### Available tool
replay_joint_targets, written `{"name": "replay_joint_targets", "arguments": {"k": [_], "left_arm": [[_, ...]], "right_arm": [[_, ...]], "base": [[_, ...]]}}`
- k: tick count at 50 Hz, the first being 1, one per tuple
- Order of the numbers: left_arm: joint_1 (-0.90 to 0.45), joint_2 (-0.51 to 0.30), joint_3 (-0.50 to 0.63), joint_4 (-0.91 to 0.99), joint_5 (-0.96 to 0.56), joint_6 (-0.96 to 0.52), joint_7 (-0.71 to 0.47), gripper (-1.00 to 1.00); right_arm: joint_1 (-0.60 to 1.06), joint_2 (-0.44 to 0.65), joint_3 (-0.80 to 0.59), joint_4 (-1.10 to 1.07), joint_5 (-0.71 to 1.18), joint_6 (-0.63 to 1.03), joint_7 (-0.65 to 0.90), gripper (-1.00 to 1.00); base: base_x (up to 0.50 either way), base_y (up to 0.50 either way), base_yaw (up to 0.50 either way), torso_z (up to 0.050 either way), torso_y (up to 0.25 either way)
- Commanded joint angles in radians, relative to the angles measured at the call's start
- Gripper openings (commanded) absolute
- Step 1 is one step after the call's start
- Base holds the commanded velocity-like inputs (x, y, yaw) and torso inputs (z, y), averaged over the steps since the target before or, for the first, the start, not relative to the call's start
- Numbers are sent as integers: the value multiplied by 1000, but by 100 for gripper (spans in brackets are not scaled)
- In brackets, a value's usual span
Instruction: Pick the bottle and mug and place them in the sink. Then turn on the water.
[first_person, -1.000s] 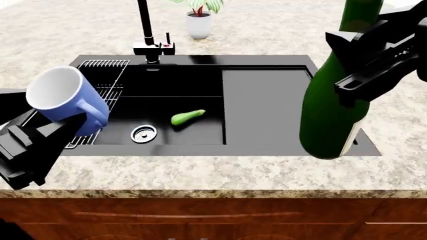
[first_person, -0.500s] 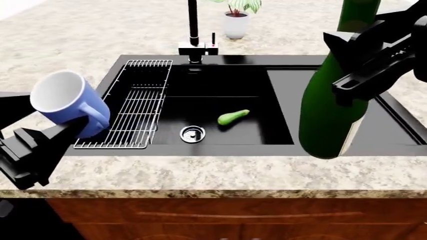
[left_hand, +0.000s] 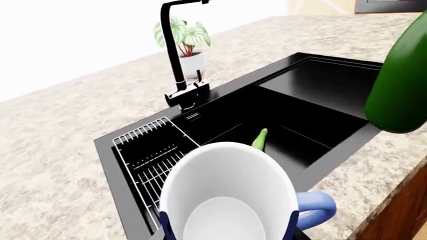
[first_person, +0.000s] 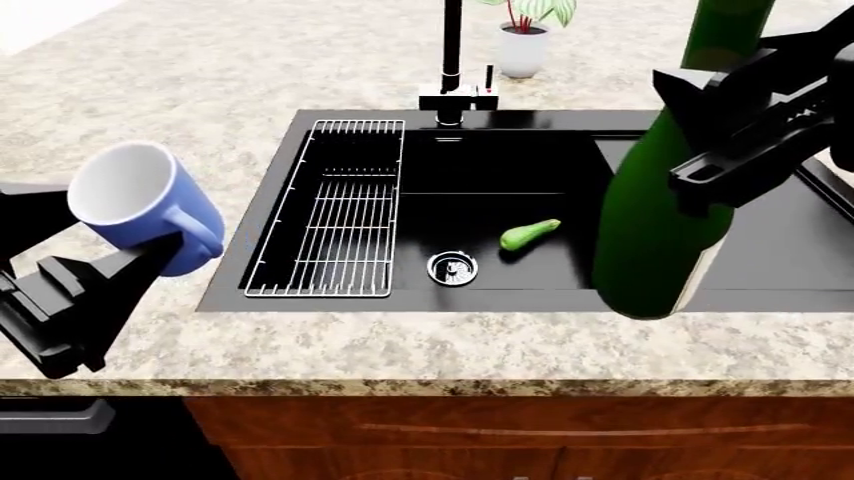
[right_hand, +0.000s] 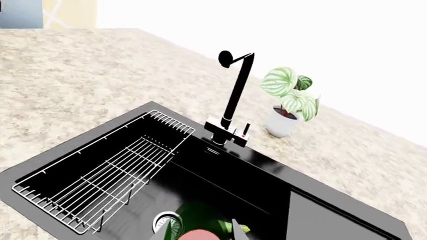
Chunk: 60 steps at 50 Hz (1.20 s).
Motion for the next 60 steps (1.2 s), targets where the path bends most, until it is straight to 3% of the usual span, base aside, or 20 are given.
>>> {"name": "replay_joint_targets", "arguments": {"k": [1,60], "left_arm": [[-5,0,7,-2,-3,8,-6,-100],[6,-18,14,-2,-14,36,-6,-100]], "right_arm": [[12,11,9,11,-28,-5,4,-100],[-34,42,2,-37,-31,-54,0,-100]], "base": [[0,0,0,0,0],[274,0,0,0,1]]}}
